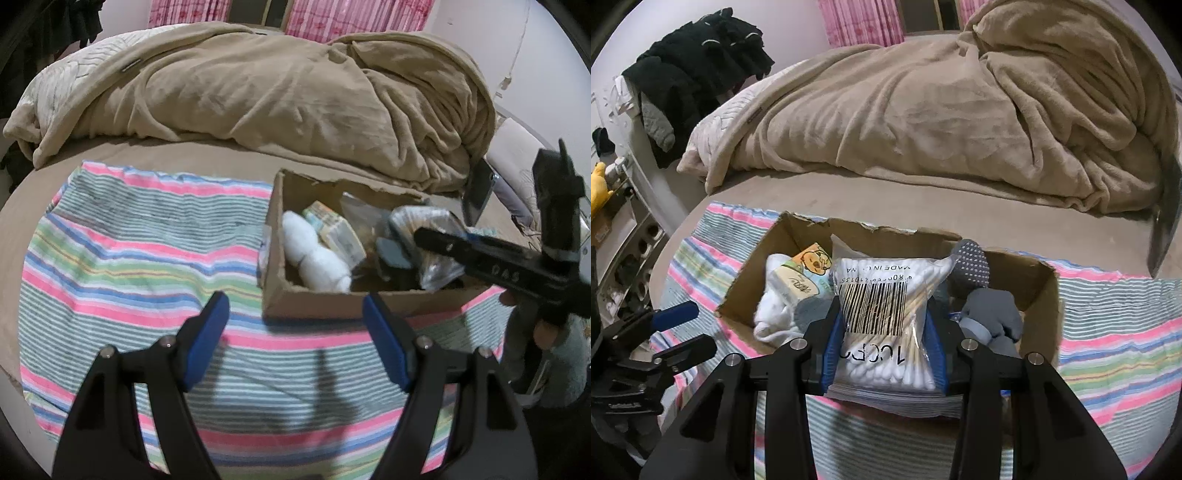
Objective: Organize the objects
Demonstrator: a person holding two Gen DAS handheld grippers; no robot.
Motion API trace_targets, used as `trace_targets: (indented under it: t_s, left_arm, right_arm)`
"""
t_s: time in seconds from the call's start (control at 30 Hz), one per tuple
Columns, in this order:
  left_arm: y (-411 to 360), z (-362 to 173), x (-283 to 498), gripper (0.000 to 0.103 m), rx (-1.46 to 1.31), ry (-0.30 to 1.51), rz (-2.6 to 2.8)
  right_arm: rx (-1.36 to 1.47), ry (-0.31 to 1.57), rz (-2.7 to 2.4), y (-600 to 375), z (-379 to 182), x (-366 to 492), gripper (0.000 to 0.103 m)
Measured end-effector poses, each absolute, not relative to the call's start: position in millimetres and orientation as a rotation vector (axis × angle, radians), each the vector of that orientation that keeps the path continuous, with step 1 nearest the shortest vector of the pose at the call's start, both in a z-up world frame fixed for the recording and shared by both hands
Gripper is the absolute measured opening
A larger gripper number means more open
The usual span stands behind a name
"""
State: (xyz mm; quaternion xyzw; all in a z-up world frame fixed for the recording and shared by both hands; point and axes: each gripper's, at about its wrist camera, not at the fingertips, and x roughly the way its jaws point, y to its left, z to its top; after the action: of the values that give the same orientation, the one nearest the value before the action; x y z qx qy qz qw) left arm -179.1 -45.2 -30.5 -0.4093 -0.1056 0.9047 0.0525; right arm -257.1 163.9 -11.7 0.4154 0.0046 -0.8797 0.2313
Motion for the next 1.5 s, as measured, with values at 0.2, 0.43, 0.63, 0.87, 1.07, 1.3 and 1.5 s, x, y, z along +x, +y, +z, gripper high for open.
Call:
trace_targets:
  t_s: [0.2, 0.43, 0.63, 0.87, 1.07, 1.3, 1.5]
  left_arm:
    - [-47, -38, -182, 0.076, -1.262, -0.335, 2.743]
    - [-49, -39, -175, 0.076, -1.266, -0.359, 2.741]
    - [-51, -32, -166, 0.076, -1.251, -0.358, 2.758]
    - [-48, -21, -152, 0.076, -1.233, -0.345, 2.774]
    - [-39, -10, -136, 0.076, -1.215, -0.309, 2.786]
    - [-29, -2, -116, 0.076, -1.198, -0.297, 2.792]
    - [-18, 6, -100, 0.076, -1.185, -0.263, 2.802]
  right_arm:
    - [1.153, 0.048, -2.428, 157, -31, -260, 0.042]
    - [1.149, 0.075, -2.444, 151, -38, -251, 0.042]
    - [1.170, 0.018, -2.446, 156, -34, -248, 0.060]
    - [1.151, -0.026, -2.448, 161, -19, -231, 0.069]
    - [1.140, -0.025, -2.447, 165, -4, -208, 0.072]
    - [1.113, -0.009, -2.465, 176, 13, -177, 0.073]
    - [1.099, -0.003, -2.482, 187, 21, -152, 0.073]
